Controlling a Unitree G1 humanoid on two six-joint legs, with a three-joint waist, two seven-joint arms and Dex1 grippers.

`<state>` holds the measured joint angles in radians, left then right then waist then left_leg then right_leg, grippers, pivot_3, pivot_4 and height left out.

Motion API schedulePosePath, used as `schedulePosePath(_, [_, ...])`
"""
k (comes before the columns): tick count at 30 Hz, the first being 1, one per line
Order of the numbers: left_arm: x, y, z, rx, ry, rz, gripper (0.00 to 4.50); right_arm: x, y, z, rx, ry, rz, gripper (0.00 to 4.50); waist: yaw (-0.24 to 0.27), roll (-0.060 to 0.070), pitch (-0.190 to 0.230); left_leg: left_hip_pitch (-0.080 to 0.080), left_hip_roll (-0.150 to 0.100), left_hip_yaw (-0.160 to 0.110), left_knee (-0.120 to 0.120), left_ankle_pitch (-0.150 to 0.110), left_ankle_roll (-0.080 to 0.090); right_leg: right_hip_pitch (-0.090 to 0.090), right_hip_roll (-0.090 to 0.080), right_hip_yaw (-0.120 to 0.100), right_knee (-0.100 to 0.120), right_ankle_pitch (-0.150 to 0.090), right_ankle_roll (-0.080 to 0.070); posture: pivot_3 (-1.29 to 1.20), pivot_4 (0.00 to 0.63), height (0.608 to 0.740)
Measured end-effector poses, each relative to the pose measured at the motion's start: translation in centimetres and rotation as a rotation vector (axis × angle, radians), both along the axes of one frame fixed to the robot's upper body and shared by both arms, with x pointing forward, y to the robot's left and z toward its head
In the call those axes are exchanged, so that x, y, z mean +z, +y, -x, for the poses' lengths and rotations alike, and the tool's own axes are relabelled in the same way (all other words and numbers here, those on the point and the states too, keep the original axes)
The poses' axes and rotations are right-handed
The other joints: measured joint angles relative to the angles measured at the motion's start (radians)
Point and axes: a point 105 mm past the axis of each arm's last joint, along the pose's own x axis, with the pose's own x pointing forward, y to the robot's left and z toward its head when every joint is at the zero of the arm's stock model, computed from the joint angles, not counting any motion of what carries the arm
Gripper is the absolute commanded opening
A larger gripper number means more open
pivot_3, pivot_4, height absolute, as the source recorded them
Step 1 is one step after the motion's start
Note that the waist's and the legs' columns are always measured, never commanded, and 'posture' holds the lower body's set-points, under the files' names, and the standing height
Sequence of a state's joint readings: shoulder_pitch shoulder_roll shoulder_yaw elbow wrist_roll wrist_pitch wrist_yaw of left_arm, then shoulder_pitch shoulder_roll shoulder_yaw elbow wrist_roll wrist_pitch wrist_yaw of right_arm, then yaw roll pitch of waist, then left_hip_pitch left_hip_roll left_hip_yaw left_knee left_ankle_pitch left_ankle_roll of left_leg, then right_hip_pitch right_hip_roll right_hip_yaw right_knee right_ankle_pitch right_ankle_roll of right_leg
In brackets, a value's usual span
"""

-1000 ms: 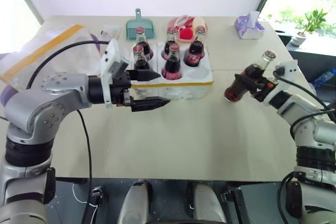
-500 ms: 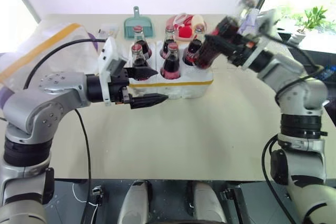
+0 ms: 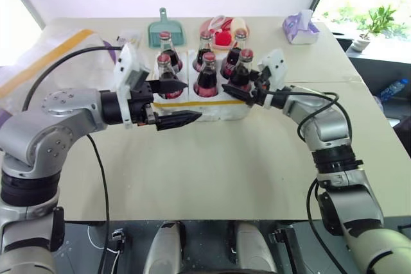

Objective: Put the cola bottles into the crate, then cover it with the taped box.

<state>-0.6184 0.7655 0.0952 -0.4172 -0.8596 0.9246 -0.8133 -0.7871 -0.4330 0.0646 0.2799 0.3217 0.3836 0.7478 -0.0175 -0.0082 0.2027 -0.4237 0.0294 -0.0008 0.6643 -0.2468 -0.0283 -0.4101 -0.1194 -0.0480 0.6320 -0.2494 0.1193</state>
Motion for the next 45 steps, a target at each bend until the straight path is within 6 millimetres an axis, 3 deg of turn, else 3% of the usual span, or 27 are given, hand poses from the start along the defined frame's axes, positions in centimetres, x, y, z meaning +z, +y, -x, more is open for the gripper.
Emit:
schedulePosePath(5, [-0.7, 0.9, 0.2, 0.032, 0.015, -0.039, 4.50, 0.5, -0.8, 0.5, 0.019, 0.028, 0.003, 4.44, 0.004, 0.000, 0.000, 0.000, 0.001, 0.000, 0.000, 0.000, 0.000, 0.000, 0.000, 0.000, 0.000, 0.000, 0.000, 0.00, 0.150, 0.736])
schedulePosePath(8, [-0.5, 3.1, 0.5, 0.099, 0.009, -0.092, 4.50, 2.9, -2.7, 1.8, 0.057, 0.016, -0.006, 4.44, 0.008, 0.000, 0.001, -0.003, 0.001, 0.000, 0.000, 0.000, 0.000, -0.002, 0.000, 0.000, -0.001, 0.000, 0.000, 0.00, 0.150, 0.736])
schedulePosePath(12, [1.2, 8.3, 2.0, 0.246, 0.007, -0.220, 4.50, 8.2, -7.5, 4.7, 0.098, -0.048, 0.024, 4.44, 0.006, 0.000, 0.001, -0.002, 0.001, 0.001, -0.001, 0.000, 0.000, -0.003, 0.000, 0.000, -0.002, 0.000, -0.001, 0.00, 0.150, 0.736])
schedulePosePath(15, [2.9, 12.1, 3.9, 0.349, 0.028, -0.306, 4.50, 11.1, -8.9, 6.9, 0.168, -0.073, 0.057, 4.44, -0.003, 0.000, 0.001, -0.001, 0.002, 0.002, -0.003, 0.000, 0.000, -0.003, 0.001, 0.000, -0.002, -0.001, -0.002, 0.00, 0.150, 0.736])
schedulePosePath(19, [3.3, 16.9, 7.0, 0.484, 0.133, -0.405, 4.50, 12.5, -8.9, 8.6, 0.272, -0.067, 0.073, 4.44, -0.010, 0.001, 0.001, 0.002, 0.003, 0.004, -0.006, 0.000, 0.000, -0.004, 0.001, 0.000, -0.001, -0.002, -0.004, 0.00, 0.150, 0.736])
schedulePosePath(23, [1.6, 22.4, 11.5, 0.620, 0.329, -0.531, 4.50, 14.1, -8.2, 9.9, 0.383, -0.061, 0.049, 4.44, -0.023, 0.002, 0.001, -0.002, 0.003, 0.007, -0.011, 0.000, -0.001, -0.013, 0.001, 0.003, 0.001, -0.002, -0.005, 0.00, 0.150, 0.736])
schedulePosePath(26, [2.6, 26.9, 12.8, 0.764, 0.341, -0.599, 4.50, 15.8, -7.2, 11.1, 0.474, -0.096, 0.027, 4.44, -0.019, 0.002, 0.001, -0.002, 0.003, 0.008, -0.013, 0.001, -0.001, -0.014, 0.001, 0.003, 0.001, -0.003, -0.007, 0.00, 0.150, 0.736])
schedulePosePath(32, [4.0, 31.0, 11.4, 0.822, 0.320, -0.639, 4.50, 15.8, -5.8, 11.1, 0.538, -0.104, 0.012, 4.44, -0.014, 0.001, 0.000, -0.002, 0.003, 0.009, -0.013, 0.001, -0.002, -0.015, 0.001, 0.004, 0.001, -0.003, -0.008, 0.00, 0.150, 0.736])
schedulePosePath(39, [1.0, 34.2, 8.9, 0.852, 0.378, -0.718, 4.50, 15.5, -5.2, 11.0, 0.523, -0.102, 0.031, 4.44, -0.027, 0.000, 0.001, -0.003, 0.003, 0.015, -0.015, 0.001, -0.002, -0.020, 0.001, 0.007, 0.005, -0.002, -0.007, 0.00, 0.150, 0.736])
schedulePosePath(45, [-1.5, 34.9, 5.0, 0.883, 0.334, -0.666, 4.50, 15.1, -5.7, 10.9, 0.467, -0.086, 0.032, 4.44, -0.016, -0.001, 0.000, -0.002, 0.003, 0.018, -0.011, 0.001, -0.001, -0.021, 0.001, 0.010, 0.015, -0.002, -0.007, 0.00, 0.150, 0.736])
